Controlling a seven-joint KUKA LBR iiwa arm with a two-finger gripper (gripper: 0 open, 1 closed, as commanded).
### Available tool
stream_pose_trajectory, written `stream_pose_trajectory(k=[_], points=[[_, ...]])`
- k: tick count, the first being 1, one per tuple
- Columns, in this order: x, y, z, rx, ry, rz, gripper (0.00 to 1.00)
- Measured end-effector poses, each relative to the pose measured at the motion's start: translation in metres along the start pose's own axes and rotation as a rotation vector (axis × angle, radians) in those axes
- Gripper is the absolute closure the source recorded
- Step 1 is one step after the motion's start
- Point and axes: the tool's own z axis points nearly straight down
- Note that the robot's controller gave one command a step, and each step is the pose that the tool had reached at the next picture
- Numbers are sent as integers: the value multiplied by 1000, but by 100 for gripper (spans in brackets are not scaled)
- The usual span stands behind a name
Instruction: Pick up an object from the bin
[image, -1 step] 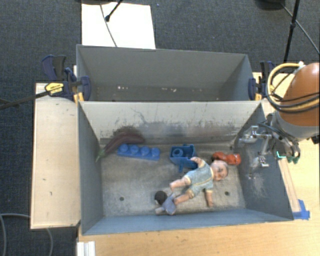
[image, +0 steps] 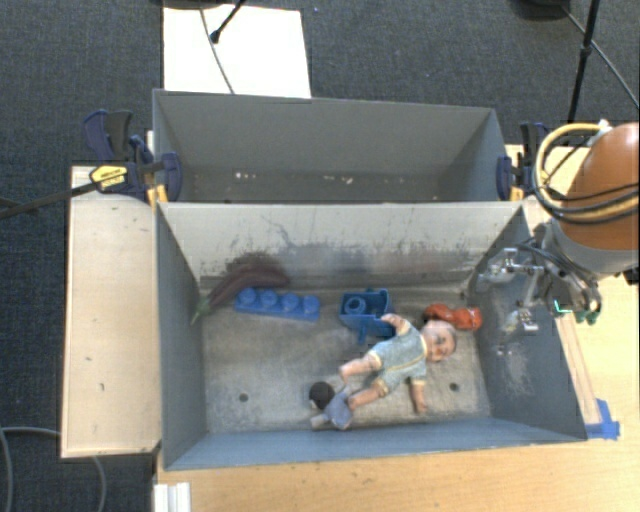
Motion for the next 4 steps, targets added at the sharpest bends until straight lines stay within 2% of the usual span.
stream_pose_trajectory(k=[1, 4], points=[[-3, 30, 95, 14, -34, -24, 100], [-1, 29, 93, 13, -32, -27, 100]])
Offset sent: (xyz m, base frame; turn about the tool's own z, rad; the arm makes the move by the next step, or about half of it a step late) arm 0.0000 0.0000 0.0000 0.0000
